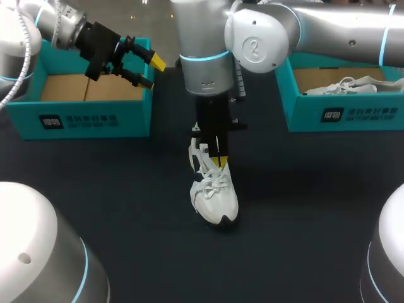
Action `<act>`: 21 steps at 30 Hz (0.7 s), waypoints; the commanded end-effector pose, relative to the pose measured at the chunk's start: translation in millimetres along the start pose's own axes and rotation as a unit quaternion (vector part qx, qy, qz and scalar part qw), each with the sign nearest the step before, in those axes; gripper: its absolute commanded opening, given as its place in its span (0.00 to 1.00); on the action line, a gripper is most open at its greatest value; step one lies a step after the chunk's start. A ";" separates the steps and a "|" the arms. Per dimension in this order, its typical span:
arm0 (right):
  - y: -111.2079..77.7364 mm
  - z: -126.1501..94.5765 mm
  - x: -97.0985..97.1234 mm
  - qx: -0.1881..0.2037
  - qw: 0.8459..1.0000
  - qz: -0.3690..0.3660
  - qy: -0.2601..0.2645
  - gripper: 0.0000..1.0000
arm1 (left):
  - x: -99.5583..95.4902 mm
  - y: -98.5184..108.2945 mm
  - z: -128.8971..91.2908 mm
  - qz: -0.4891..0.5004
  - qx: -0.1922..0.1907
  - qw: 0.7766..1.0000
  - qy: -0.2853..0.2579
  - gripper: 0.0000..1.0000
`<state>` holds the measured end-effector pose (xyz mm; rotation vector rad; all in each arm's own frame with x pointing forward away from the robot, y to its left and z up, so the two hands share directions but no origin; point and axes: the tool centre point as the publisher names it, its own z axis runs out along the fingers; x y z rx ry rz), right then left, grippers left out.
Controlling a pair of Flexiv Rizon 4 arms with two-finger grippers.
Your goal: Take the shoe out of the shoebox, open the shoe tongue, remove and reinsert the insole, then place the shoe into the shoebox
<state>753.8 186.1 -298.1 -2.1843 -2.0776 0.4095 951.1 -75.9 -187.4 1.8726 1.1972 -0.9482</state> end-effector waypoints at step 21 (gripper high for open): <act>41.4 1.4 2.6 -0.029 0.999 -0.024 -0.002 0.00 | -0.3 0.0 -0.2 0.000 0.000 1.000 0.002 1.00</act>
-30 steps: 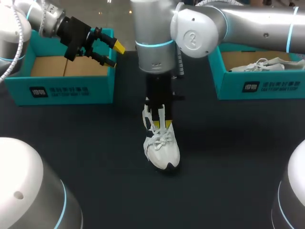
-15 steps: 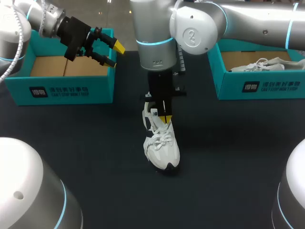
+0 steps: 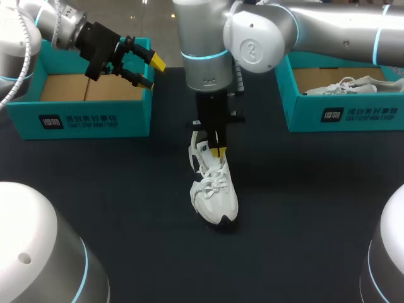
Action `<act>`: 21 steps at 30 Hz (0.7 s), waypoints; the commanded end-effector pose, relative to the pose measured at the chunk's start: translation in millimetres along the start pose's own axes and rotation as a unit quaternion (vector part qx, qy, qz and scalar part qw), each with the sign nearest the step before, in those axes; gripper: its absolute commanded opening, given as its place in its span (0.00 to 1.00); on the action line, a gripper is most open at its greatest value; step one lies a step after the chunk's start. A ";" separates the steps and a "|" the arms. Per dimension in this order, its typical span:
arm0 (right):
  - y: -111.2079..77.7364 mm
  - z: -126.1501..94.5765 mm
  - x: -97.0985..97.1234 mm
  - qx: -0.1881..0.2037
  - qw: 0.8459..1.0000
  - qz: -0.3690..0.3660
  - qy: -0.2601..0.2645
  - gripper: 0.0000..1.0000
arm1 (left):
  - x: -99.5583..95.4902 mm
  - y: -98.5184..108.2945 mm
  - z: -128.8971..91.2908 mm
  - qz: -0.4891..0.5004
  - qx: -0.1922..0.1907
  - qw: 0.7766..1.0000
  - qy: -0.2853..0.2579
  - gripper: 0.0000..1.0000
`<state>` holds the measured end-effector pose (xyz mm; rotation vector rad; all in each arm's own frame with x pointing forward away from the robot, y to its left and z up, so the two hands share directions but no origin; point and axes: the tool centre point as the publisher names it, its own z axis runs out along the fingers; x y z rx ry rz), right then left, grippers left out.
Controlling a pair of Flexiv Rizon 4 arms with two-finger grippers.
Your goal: Take the shoe out of the shoebox, open the shoe tongue, remove and reinsert the insole, then place the shoe into the shoebox
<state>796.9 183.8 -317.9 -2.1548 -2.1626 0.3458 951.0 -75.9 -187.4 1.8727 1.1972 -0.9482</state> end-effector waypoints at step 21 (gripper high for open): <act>-2.7 -1.2 15.4 -0.020 1.000 -0.008 0.012 0.00 | -0.3 0.0 -0.2 0.000 0.000 1.000 0.002 1.00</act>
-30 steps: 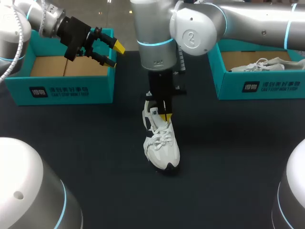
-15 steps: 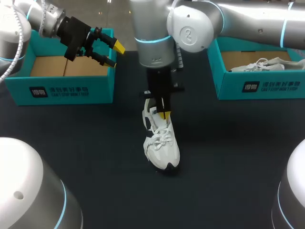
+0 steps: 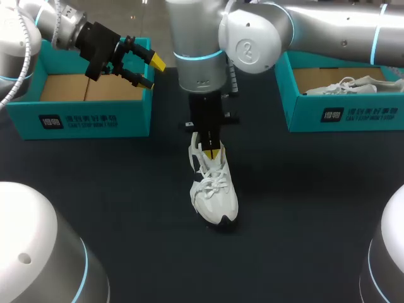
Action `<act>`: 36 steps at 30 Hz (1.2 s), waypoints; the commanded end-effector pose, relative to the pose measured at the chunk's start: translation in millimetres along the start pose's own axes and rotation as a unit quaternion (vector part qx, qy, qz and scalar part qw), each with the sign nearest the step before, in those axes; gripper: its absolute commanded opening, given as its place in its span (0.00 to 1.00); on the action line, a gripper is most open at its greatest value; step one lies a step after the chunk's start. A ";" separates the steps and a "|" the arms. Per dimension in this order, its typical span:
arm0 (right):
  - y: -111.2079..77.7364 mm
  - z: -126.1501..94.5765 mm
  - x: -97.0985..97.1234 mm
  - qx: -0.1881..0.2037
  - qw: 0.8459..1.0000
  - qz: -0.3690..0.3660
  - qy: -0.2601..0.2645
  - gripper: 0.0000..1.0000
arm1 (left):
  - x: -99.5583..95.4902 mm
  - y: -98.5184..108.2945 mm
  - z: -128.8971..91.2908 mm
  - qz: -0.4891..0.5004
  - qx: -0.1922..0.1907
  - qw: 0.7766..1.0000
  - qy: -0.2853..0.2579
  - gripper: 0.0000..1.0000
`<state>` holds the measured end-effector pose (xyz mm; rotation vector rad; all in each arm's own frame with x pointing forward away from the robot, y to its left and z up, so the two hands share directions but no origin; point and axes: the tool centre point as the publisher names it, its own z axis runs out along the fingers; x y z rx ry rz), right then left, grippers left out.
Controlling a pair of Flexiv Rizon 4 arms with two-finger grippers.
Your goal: Take the shoe out of the shoebox, open the shoe tongue, remove and reinsert the insole, then place the shoe into the shoebox
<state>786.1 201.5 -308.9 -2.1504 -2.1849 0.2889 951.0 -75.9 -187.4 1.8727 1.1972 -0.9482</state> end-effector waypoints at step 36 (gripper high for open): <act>48.3 -16.8 -6.4 -0.128 0.972 -0.195 0.020 0.00 | -0.3 0.0 -0.2 0.000 0.000 1.000 0.002 1.00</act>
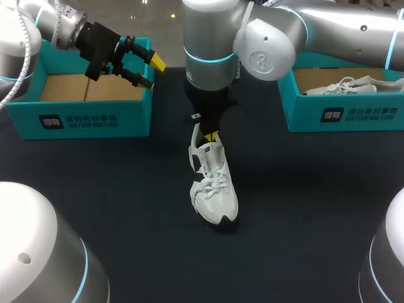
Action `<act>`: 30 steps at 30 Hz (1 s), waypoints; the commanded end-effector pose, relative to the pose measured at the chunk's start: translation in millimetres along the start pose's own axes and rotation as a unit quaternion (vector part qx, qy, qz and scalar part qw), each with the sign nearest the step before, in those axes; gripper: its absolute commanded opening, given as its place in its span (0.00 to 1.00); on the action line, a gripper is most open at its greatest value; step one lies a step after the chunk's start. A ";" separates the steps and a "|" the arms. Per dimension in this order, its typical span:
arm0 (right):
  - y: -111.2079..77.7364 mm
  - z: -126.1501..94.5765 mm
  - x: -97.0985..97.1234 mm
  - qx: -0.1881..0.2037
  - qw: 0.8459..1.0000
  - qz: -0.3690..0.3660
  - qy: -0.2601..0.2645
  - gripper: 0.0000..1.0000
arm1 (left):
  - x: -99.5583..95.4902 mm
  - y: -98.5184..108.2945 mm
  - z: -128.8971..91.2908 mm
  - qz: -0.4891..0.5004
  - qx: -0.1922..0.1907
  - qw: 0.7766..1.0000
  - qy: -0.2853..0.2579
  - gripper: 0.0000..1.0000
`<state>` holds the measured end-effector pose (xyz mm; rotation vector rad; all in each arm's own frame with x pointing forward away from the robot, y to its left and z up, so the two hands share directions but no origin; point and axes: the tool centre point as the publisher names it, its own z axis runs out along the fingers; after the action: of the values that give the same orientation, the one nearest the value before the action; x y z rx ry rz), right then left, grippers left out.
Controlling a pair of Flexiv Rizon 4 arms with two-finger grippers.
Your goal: Take the shoe out of the shoebox, open the shoe tongue, remove and reinsert the insole, then place the shoe into the shoebox
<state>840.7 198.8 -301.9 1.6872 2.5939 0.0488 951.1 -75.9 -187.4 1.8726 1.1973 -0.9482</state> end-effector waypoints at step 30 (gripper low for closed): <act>26.3 -25.2 4.3 -0.045 0.849 -0.514 -0.115 0.00 | -0.3 0.0 -0.2 0.000 0.000 1.000 0.002 1.00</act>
<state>862.6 207.4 -274.5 0.9490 2.7914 0.0292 951.1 -75.9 -187.4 1.8727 1.1972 -0.9482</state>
